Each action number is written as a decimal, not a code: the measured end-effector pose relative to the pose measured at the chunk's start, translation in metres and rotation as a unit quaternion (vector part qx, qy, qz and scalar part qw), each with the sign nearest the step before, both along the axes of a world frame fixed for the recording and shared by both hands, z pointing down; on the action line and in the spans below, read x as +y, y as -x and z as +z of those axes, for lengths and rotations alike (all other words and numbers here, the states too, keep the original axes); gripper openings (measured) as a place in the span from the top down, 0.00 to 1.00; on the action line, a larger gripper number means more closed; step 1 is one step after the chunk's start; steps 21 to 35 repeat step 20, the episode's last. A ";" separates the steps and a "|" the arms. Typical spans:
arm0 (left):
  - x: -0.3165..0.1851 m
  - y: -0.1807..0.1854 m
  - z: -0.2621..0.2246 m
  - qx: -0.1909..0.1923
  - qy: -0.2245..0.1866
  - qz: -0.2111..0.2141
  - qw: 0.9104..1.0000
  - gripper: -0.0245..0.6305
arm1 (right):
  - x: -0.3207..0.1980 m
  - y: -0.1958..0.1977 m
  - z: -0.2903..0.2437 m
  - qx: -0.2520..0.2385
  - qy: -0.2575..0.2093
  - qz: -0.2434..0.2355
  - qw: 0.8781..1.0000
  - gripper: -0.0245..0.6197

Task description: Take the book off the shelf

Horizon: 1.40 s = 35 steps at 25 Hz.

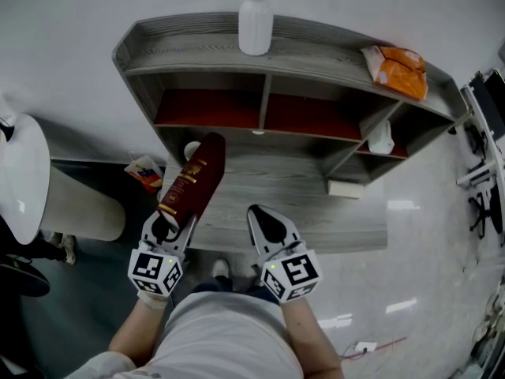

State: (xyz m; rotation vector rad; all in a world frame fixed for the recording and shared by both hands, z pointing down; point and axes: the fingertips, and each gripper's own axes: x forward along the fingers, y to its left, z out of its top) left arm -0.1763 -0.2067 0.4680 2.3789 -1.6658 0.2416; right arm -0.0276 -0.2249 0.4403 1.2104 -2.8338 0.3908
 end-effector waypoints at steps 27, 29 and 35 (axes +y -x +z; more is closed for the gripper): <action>-0.013 -0.005 -0.006 0.001 -0.005 0.003 1.000 0.63 | -0.017 -0.005 0.000 -0.004 0.004 0.003 1.000 0.93; -0.013 -0.005 -0.006 0.001 -0.005 0.003 1.000 0.63 | -0.017 -0.005 0.000 -0.004 0.004 0.003 1.000 0.93; -0.013 -0.005 -0.006 0.001 -0.005 0.003 1.000 0.63 | -0.017 -0.005 0.000 -0.004 0.004 0.003 1.000 0.93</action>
